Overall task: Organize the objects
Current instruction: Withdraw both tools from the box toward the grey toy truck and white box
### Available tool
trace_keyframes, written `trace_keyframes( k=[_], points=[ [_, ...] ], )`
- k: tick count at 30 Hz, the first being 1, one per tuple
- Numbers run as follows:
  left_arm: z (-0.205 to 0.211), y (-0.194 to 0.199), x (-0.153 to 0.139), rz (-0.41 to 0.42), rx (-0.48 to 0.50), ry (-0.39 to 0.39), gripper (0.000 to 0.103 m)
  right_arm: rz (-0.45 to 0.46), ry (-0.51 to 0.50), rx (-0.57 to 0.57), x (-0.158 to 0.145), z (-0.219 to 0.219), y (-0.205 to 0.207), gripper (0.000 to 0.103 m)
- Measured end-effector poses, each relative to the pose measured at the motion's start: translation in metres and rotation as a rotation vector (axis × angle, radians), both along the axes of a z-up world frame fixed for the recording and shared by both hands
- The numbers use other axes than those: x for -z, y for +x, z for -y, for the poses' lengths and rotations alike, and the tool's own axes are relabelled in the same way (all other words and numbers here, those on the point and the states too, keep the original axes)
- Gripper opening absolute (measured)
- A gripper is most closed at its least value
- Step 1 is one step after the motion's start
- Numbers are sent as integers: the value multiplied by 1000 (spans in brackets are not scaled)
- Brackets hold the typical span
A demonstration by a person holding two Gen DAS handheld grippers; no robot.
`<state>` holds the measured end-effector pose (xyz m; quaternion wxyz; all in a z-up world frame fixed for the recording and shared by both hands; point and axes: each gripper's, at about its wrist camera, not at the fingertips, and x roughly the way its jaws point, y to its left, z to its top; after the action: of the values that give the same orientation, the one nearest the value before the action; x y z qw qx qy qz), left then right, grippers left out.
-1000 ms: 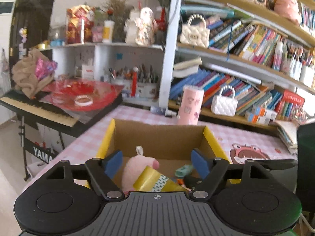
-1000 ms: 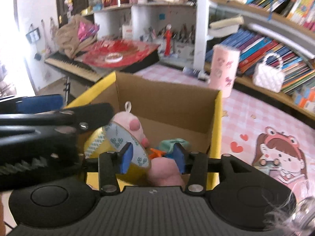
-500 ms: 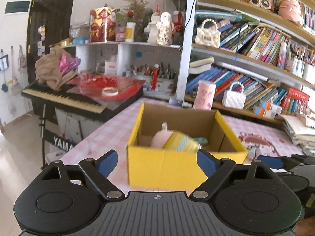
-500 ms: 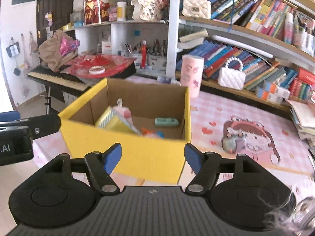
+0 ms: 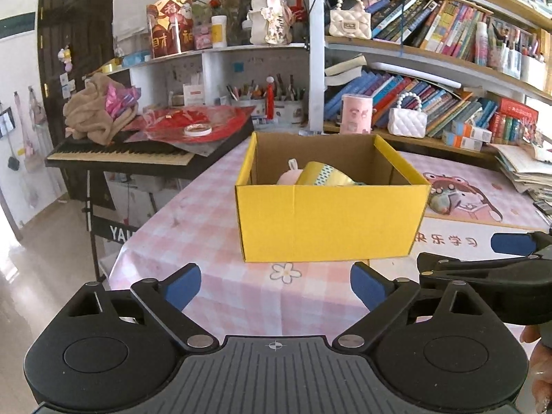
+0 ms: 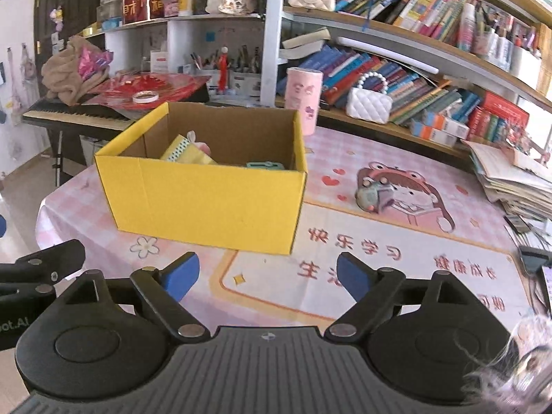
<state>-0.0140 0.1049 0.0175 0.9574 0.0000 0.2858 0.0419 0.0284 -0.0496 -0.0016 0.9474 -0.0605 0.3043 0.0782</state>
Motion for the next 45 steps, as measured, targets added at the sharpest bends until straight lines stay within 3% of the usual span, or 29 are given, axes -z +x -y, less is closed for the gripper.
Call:
trace_keyframes(
  k=[12, 23, 37, 45],
  points=[
    [19, -16, 11, -44, 105, -24, 95, -15, -18, 99, 8, 22, -42, 90],
    [54, -5, 13, -56, 235, -26, 95, -17, -19, 251, 8, 62, -51, 90],
    [122, 36, 21, -102, 369, -23, 95, -51, -24, 383, 14, 126, -30, 91],
    [153, 67, 23, -116, 384, -29, 95, -74, -30, 386, 17, 156, 5, 91]
  ],
)
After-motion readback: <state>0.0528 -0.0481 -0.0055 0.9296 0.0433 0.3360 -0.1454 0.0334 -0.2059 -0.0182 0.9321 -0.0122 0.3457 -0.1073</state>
